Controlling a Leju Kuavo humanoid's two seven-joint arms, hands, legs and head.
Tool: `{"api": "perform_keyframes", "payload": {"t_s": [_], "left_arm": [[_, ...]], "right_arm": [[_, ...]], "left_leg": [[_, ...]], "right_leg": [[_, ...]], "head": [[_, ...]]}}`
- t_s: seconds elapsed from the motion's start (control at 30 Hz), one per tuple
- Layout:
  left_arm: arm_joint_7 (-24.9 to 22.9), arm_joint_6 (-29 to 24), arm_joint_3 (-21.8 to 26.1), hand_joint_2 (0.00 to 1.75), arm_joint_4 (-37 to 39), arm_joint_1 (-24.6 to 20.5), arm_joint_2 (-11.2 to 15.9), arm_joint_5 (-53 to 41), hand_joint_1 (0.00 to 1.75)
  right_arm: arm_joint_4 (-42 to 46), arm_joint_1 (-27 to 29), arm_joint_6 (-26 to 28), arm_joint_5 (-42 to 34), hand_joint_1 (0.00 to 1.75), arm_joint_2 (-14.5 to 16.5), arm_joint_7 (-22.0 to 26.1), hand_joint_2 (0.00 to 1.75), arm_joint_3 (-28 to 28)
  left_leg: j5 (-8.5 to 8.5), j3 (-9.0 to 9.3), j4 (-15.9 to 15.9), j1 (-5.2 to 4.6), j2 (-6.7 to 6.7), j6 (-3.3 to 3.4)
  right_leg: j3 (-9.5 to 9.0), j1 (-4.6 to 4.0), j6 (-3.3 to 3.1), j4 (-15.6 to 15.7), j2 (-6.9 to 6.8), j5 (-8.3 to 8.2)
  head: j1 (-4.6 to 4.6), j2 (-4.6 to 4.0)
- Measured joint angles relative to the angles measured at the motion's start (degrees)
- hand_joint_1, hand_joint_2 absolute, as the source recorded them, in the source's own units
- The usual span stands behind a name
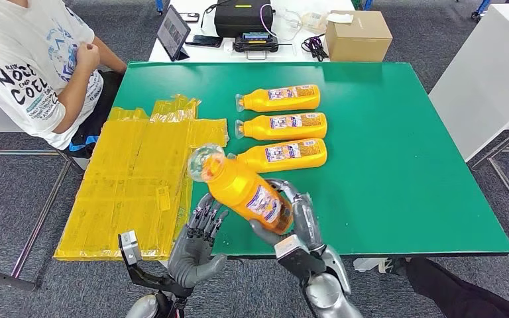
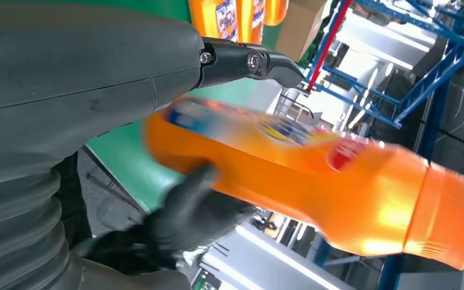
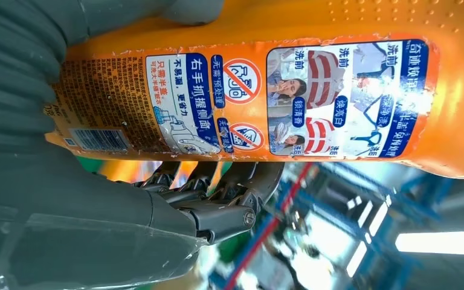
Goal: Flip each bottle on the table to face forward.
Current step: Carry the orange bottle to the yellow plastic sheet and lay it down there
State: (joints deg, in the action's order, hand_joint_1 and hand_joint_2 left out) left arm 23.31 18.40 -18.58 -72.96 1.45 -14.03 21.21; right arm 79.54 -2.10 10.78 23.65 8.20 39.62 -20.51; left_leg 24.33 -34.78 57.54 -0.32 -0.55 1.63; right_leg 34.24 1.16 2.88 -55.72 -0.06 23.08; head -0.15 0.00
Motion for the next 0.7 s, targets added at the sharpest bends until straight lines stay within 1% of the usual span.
{"api": "perform_keyframes", "payload": {"t_s": [0.13,0.27,0.7], "left_arm": [[-0.54,0.74,-0.48,1.75,0.06,-0.40,0.37,0.96,0.00],[-0.69,0.90,-0.43,1.75,0.23,-0.44,0.91,1.72,0.00],[-0.68,0.05,-0.30,1.75,0.72,-0.60,1.92,1.03,0.00]], "right_arm": [[-3.72,0.62,-2.47,-0.32,1.75,1.68,0.07,1.75,-2.35],[-6.80,0.75,-3.02,-0.02,1.75,2.82,0.23,1.75,-4.74],[-10.48,0.38,-3.34,0.90,1.75,3.38,0.20,1.75,-7.63]], "left_leg": [[0.00,-0.01,0.00,-0.02,0.01,0.00],[0.00,-0.01,0.01,-0.04,0.01,0.00],[0.00,-0.01,0.01,-0.03,0.02,0.00]], "right_leg": [[0.01,0.03,0.00,0.00,0.01,0.00],[0.03,0.04,0.00,0.01,0.01,0.00],[0.03,0.03,0.00,0.01,0.01,0.00]], "head": [[0.03,0.00],[0.02,0.00],[0.03,0.00]]}}
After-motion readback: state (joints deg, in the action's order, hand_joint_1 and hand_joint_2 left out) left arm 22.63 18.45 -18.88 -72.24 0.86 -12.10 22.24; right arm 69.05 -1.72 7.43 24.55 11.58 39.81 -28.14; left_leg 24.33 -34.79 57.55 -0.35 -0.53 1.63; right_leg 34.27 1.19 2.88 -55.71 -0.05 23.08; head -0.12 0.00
